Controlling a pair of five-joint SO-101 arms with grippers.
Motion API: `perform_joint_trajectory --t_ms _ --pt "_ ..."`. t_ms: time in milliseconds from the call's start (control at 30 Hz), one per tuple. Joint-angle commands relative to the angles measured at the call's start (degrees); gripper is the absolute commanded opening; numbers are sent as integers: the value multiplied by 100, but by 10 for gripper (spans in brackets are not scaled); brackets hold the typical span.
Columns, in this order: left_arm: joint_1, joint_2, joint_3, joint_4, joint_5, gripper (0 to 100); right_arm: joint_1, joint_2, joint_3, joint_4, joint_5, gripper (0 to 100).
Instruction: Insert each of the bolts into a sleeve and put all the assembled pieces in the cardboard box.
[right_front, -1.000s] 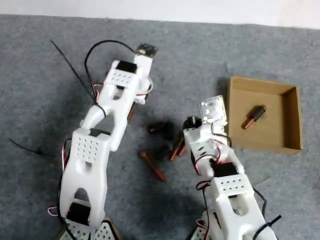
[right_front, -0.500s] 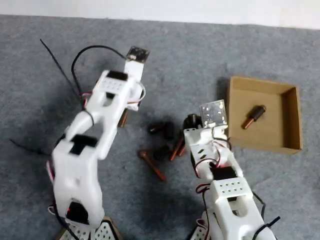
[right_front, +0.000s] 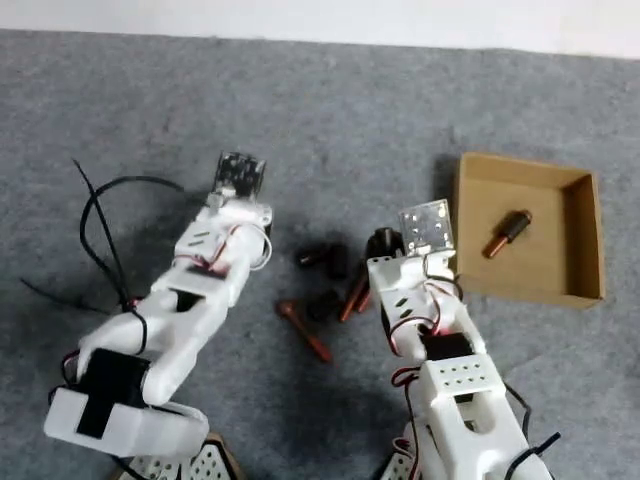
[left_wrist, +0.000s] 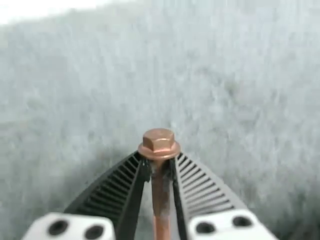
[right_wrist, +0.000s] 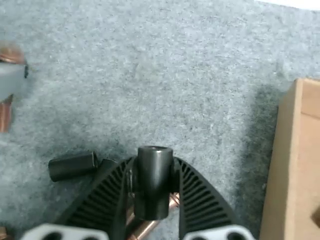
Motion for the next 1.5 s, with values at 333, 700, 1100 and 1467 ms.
perform_joint_trajectory --t_ms 333,700,1100,1467 --pt "338 -207 1051 -2769 18 4 -312 -171 75 -189 44 3" --pt "637 -1138 2677 -5064 9 4 -514 -207 866 -1903 44 3" --pt "655 -1930 3503 -6057 35 4 -1147 -207 1692 -3758 53 3" --pt "1051 -1912 3152 -6031 53 4 -1596 -171 1675 -3758 53 3"
